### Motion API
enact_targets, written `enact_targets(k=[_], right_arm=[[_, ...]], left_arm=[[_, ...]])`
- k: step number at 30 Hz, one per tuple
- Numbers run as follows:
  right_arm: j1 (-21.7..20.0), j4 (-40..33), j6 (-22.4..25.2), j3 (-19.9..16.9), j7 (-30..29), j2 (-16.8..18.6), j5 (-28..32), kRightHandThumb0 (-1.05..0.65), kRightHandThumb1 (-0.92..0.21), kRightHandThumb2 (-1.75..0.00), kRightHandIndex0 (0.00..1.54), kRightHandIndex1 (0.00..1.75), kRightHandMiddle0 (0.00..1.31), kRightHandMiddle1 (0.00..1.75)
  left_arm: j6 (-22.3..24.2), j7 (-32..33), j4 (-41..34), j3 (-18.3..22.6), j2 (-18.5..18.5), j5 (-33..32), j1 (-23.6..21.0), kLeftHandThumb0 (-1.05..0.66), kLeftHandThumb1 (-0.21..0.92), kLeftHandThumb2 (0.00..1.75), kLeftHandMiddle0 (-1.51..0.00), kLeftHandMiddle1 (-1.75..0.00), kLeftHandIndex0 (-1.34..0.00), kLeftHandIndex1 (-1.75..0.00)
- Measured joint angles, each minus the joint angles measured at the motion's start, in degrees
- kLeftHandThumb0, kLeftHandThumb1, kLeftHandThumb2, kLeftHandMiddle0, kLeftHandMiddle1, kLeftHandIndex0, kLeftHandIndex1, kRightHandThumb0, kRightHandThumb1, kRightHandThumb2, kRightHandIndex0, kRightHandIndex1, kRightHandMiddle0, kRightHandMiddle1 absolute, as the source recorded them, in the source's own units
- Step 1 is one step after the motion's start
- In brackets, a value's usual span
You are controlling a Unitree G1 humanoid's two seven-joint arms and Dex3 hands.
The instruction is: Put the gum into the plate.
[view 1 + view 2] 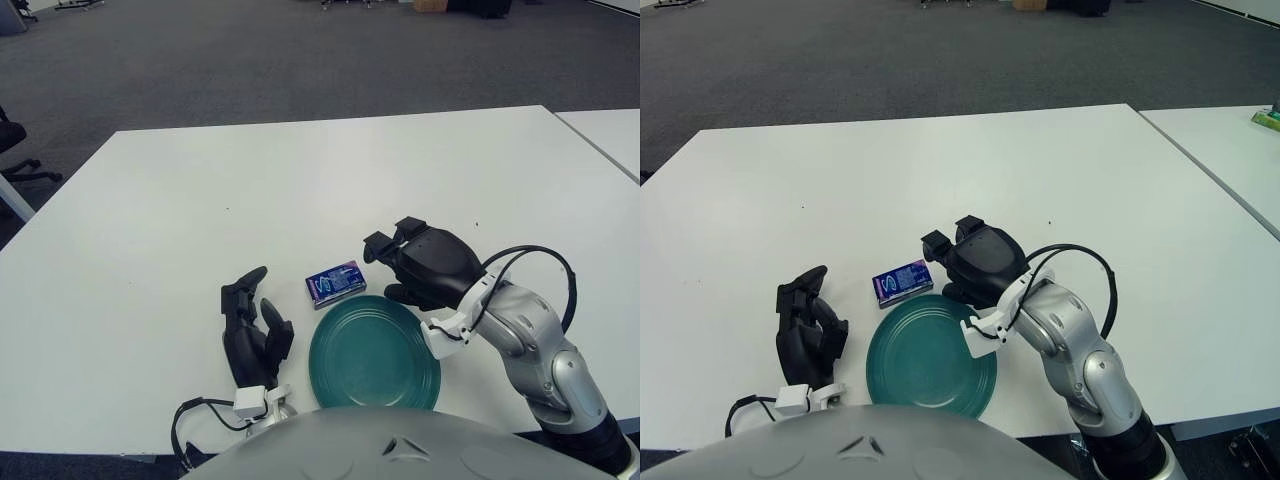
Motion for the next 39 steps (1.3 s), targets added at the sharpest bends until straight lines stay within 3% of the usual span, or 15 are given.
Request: enact_targets(k=[4, 6, 8, 11, 24, 30, 39], right_arm=[[-0.32, 0.6, -0.03, 0.97, -0.09, 0.22, -0.93, -0.74, -0.92, -0.77, 0.35, 0.38, 0.0, 0.56], [-0.66, 0.98, 0.0, 1.43, -0.08, 0.33, -1.44, -0.74, -0.92, -0.77, 0.33, 0.48, 0.0, 0.57], [-1.28, 1.64, 0.04, 2.04, -0.08, 0.55, -1.99, -0.75, -0.92, -0.75, 0.24, 0.77, 0.0, 0.67], [-2.56, 3.69, 0.32, 3.69, -0.45, 1.47, -3.86, -0.76, -0.92, -0.71, 0.17, 1.01, 0.0, 0.76], [-3.66, 6.73, 1.02, 7.06, -0.39, 3.37, -5.78, -0.79, -0.92, -0.61, 0.02, 1.65, 0.0, 0.97], [-3.65, 6.79, 1.59, 8.04, -0.35, 3.82, -6.21, -0.74, -0.92, -0.56, 0.0, 1.74, 0.0, 1.01], [-3.66, 8.5, 2.26, 9.26, -2.2, 4.74, -7.43, -0.76, -0.92, -0.53, 0.0, 1.72, 0.0, 1.16]], left_arm=[[0.06, 0.02, 0.0, 0.0, 0.0, 0.19, 0.0, -0.82, 0.92, 0.83, -0.14, -0.93, -0.21, -1.24], [0.14, 0.06, -0.01, 0.0, 0.0, 0.49, -0.01, -0.82, 0.92, 0.84, -0.14, -0.94, -0.2, -1.24], [0.5, 0.14, -0.05, 0.0, 0.0, 0.81, -0.03, -0.82, 0.92, 0.84, -0.13, -0.93, -0.2, -1.2], [1.06, 0.17, -0.18, 0.0, 0.0, 1.24, -0.06, -0.81, 0.92, 0.84, -0.12, -0.92, -0.18, -1.17], [2.37, 0.18, -0.67, 0.0, 0.01, 2.22, -0.04, -0.85, 0.92, 0.85, -0.16, -0.75, -0.14, -1.08], [2.46, 0.53, -0.68, 0.0, 0.01, 2.24, -0.03, -0.87, 0.92, 0.86, -0.19, -0.62, -0.13, -1.06], [1.85, -0.17, -0.48, -0.22, 0.02, 0.78, -0.09, -0.86, 0.92, 0.88, -0.23, -0.51, -0.11, -1.04]])
